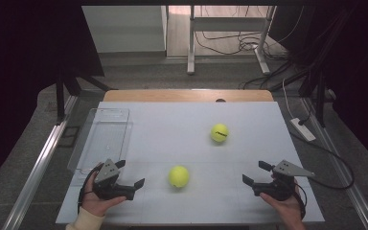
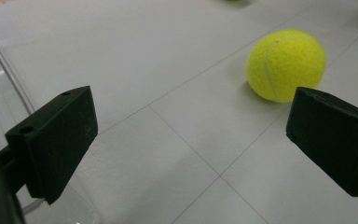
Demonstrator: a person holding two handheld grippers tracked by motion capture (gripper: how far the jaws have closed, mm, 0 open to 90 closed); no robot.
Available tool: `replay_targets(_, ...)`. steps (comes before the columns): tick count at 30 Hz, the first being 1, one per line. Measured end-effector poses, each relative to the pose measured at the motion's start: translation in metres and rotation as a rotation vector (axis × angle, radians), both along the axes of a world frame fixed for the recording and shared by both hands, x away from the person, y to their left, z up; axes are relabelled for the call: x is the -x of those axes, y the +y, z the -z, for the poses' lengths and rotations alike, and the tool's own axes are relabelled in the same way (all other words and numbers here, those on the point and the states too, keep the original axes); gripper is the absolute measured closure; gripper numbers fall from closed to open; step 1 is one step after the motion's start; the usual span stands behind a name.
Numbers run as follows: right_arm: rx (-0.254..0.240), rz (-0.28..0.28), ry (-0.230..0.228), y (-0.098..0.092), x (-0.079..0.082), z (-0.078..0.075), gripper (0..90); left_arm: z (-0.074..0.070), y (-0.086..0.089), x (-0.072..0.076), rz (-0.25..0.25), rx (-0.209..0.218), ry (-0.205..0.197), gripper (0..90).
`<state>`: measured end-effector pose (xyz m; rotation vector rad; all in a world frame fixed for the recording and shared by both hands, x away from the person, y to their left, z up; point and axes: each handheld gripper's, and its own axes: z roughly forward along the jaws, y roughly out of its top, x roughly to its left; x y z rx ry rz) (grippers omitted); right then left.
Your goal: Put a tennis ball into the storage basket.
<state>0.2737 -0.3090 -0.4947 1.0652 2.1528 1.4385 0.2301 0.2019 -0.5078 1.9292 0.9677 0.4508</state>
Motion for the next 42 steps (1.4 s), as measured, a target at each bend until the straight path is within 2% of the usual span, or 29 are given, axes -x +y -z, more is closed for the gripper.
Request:
replay_targets(13, -0.006, 0.012, -0.002, -0.003, 0.000, -0.001, 11.5, -0.003, -0.005, -0.002, 0.014, -0.002, -0.004, 2.9)
replay_targets(18, -0.005, 0.010, -0.003, -0.002, 0.001, -0.001, 11.5, -0.003, -0.009, -0.004, 0.021, 0.002, 0.012, 3.2)
replay_targets(34, 0.005, 0.003, -0.005, -0.003, 0.002, 0.001, 11.7, -0.015, -0.022, -0.014, 0.057, -0.011, 0.040, 4.0)
replay_targets(42, 0.003, 0.002, -0.007, -0.002, 0.001, 0.001, 11.9, -0.024, -0.029, -0.018, 0.076, -0.009, 0.036, 4.2)
